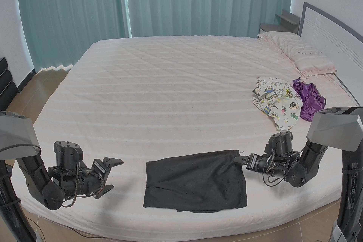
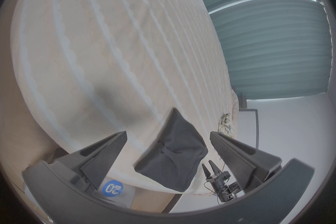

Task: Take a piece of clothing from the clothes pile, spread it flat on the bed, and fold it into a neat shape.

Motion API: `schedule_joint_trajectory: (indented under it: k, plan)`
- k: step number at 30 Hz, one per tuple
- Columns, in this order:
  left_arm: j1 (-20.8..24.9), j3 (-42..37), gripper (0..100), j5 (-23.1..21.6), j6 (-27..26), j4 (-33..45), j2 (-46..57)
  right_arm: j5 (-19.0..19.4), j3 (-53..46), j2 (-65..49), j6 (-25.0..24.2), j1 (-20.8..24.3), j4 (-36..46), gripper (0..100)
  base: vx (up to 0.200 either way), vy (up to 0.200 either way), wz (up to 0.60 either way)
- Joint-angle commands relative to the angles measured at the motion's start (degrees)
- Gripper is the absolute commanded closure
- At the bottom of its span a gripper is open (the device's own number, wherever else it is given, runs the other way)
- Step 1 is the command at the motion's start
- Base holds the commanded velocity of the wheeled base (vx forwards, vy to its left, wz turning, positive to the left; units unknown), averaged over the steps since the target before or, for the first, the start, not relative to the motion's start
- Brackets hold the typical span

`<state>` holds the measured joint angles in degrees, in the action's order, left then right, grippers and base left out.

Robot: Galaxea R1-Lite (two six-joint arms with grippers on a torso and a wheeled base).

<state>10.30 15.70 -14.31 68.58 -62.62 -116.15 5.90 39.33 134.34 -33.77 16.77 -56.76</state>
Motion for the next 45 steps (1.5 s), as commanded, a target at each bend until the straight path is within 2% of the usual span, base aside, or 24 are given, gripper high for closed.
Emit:
schedule_joint_trajectory:
  k: [1,6,8,12,13,14,15,17,18,21,29,31,39,45]
  plan:
    - [3.3,-0.2,0,1.8,0.0,0.0,-0.2,0.3,-1.7,0.0,0.1,2.5,0.0,0,0.000,-0.200,0.00]
    - [7.6,-0.2,0,6.1,-0.6,-0.1,-1.3,0.3,-3.3,1.6,0.2,4.6,-0.5,0,0.000,0.000,0.00]
    - [8.3,0.3,0,7.6,-2.8,-0.1,-2.6,0.3,-3.4,2.5,0.7,5.6,-1.6,0,0.000,0.000,0.00]
    - [8.3,0.3,0,7.9,-11.5,-0.2,-6.0,0.3,-3.8,3.5,0.9,7.4,-4.3,0,0.000,0.000,0.00]
    - [8.3,0.4,0,8.0,-15.8,-0.3,-7.6,0.4,-4.1,4.0,0.9,8.2,-5.4,0,0.000,0.000,0.00]
    - [8.3,0.4,0,8.0,-16.3,-0.3,-7.7,0.4,-4.2,4.1,1.0,8.3,-5.5,0,0.000,0.000,0.00]
    - [8.3,0.4,0,8.0,-20.3,-1.4,-8.9,0.4,-4.4,5.1,1.0,9.3,-6.5,0,0.000,0.000,0.00]
    - [8.3,0.3,0,8.0,-21.0,-1.7,-9.2,0.4,-4.3,5.4,1.0,9.6,-6.8,0,0.000,0.000,0.00]
    - [8.3,0.3,0,8.0,-24.6,-4.2,-11.8,0.4,-4.4,6.7,1.2,9.9,-9.7,0,0.000,0.000,0.00]
    - [8.0,0.5,0,8.1,-28.2,-8.4,-14.8,0.5,-4.9,7.5,2.7,10.1,-11.9,0,0.000,0.000,0.00]
    - [8.4,0.6,0,8.0,-29.2,-11.4,-16.7,2.2,-5.8,8.0,4.9,11.0,-12.2,0,0.000,0.000,0.00]
    - [8.4,0.8,0,8.0,-31.5,-11.4,-17.6,2.7,-5.2,9.0,7.5,11.6,-12.8,0,0.000,0.000,0.00]
    - [8.6,2.1,0,8.0,-31.8,-11.4,-17.7,2.9,-4.8,10.1,7.3,13.4,-16.3,0,0.000,0.000,0.00]
    - [10.4,3.8,0,8.0,-31.8,-11.4,-18.3,2.9,-3.0,11.3,7.7,14.9,-16.5,0,0.000,0.000,0.00]
